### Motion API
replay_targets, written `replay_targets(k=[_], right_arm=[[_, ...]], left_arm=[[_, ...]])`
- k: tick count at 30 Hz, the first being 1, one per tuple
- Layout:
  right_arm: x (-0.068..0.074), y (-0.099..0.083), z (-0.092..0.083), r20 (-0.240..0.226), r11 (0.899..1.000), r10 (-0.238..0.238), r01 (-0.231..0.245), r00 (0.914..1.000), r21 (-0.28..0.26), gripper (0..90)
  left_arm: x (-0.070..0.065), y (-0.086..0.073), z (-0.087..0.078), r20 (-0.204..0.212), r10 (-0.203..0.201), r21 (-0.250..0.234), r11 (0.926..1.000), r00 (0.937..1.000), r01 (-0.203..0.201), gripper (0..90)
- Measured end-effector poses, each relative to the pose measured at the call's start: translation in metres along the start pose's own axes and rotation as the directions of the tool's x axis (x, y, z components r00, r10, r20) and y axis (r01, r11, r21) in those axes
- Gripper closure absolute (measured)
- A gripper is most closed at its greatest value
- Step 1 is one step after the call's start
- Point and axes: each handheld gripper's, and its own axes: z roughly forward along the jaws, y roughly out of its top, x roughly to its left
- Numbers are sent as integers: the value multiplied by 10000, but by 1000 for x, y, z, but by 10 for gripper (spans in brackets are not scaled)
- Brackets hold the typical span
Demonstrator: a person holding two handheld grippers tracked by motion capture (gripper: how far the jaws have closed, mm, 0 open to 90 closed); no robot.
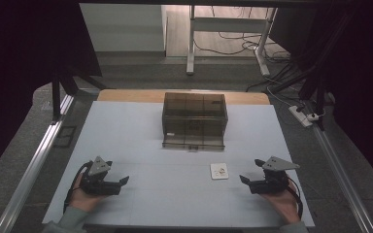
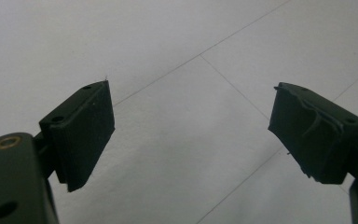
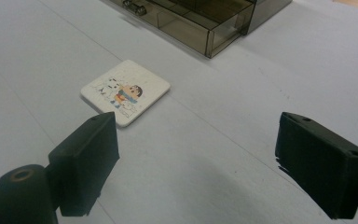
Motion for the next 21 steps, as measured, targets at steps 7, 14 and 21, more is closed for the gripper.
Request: replay_targets(k=[7, 14, 21], right_arm=[[0, 0, 1, 36, 9999, -97, 97, 9999, 75, 143], [0, -2, 3, 67, 9994, -169, 167, 9998, 314, 145], [0, -3, 5, 62, 9990, -142, 139, 9999, 434, 149]], left_arm=[[-1, 1, 1, -16, 98, 35, 9999, 10000, -98, 140], [-1, 1, 1, -59, 129, 37, 9999, 9999, -128, 141], [-1, 2, 2, -26, 167, 3, 9999, 9999, -167, 142]])
